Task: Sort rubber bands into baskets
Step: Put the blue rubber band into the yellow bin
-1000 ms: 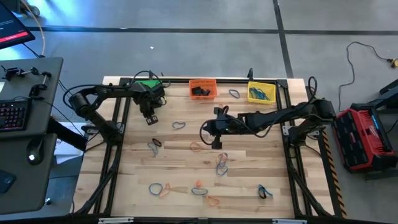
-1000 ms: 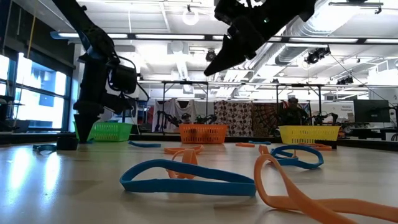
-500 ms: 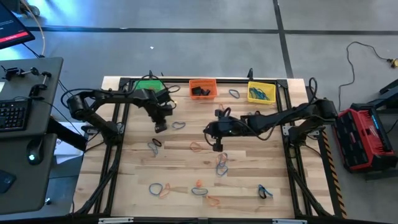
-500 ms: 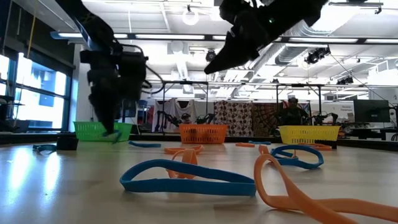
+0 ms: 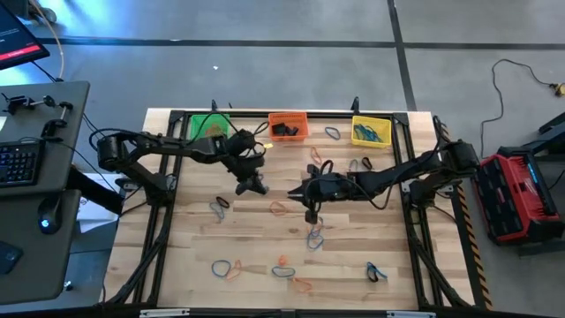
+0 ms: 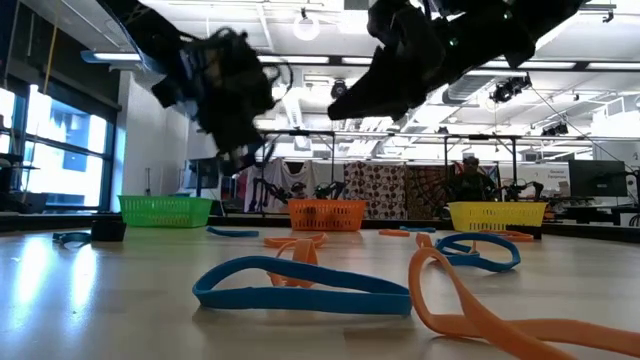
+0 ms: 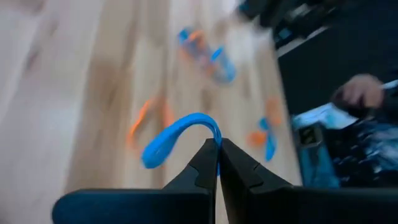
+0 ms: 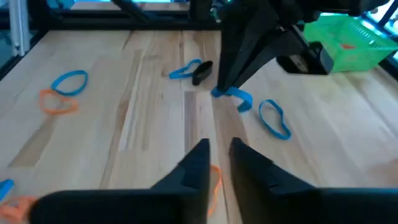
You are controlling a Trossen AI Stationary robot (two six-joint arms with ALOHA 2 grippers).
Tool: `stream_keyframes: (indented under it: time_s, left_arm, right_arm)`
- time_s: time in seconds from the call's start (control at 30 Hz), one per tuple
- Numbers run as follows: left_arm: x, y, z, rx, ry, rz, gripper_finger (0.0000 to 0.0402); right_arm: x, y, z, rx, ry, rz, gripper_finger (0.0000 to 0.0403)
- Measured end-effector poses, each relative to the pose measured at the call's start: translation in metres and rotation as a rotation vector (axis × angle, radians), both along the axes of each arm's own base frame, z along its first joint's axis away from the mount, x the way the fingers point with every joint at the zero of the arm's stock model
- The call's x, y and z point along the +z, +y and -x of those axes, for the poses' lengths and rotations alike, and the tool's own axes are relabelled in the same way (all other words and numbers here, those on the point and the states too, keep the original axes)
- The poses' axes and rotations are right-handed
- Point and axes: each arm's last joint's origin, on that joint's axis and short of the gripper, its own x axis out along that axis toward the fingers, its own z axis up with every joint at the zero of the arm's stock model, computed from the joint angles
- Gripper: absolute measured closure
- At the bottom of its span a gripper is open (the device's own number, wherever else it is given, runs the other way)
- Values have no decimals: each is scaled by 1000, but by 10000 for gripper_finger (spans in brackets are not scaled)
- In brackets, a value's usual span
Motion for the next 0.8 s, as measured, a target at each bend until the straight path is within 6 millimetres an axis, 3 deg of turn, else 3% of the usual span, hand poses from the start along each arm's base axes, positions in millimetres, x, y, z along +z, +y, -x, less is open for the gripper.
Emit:
stream_keyframes:
  time_s: [0.17, 0.3, 0.8]
  left_arm:
    - [16, -14, -17, -10, -161, 36, 401]
    - [26, -20, -24, -16, -253, 48, 401]
    - [45, -21, -35, 7, -371, -3, 401]
  right_arm:
    - [1, -3, 0, -85, -16, 77, 280]
    - [3, -5, -1, -143, -31, 115, 255]
    - [14, -2, -5, -77, -140, 138, 286]
